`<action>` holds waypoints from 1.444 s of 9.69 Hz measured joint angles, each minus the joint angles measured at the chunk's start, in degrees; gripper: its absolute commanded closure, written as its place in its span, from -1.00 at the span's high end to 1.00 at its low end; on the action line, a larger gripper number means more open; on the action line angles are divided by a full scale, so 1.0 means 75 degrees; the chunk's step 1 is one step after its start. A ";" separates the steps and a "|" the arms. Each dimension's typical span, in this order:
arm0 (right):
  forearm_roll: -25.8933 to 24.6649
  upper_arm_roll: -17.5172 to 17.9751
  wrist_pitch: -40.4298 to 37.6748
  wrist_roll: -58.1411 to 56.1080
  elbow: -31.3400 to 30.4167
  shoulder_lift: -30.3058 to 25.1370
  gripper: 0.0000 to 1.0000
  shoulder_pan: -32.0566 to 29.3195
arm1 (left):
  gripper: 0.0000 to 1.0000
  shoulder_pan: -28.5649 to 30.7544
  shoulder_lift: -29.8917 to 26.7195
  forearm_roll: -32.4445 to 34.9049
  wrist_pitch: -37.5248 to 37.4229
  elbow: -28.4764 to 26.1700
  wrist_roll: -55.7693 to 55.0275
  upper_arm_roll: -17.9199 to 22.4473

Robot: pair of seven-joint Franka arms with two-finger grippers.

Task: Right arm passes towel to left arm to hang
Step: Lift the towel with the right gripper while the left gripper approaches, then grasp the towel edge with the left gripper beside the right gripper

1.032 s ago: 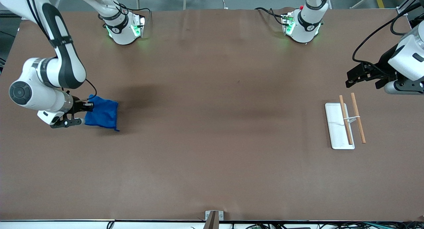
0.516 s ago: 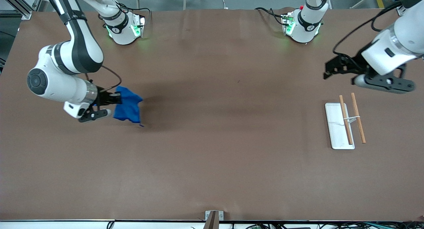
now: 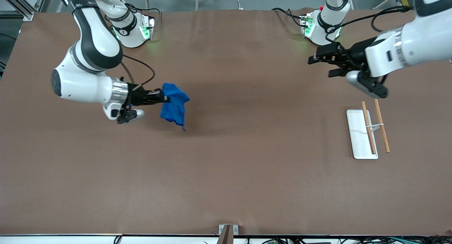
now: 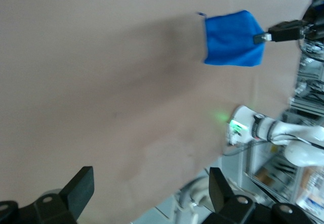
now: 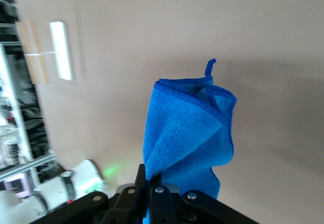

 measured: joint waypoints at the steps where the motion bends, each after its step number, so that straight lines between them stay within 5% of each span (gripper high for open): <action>1: 0.0810 0.0395 0.0238 0.0004 0.0010 -0.0004 -1.00 0.0015 | 1.00 -0.0025 0.0048 -0.0595 0.0020 -0.0379 0.0329 -0.0061; 4: 0.3045 0.1446 0.0742 0.0008 0.0273 -0.0014 -1.00 0.0037 | 1.00 -0.0031 0.0127 -0.2879 0.0386 -0.2105 0.1590 -0.0086; 8: 0.5109 0.2257 0.1379 0.0016 0.0541 0.0031 -1.00 0.0094 | 0.99 -0.0034 0.0113 -0.4540 0.1652 -0.3743 0.2545 -0.0781; 14: 0.5502 0.2496 0.1814 0.0017 0.0686 0.0083 -1.00 0.0319 | 0.73 0.0037 0.0049 -0.6150 0.1832 -0.4786 0.3797 -0.0883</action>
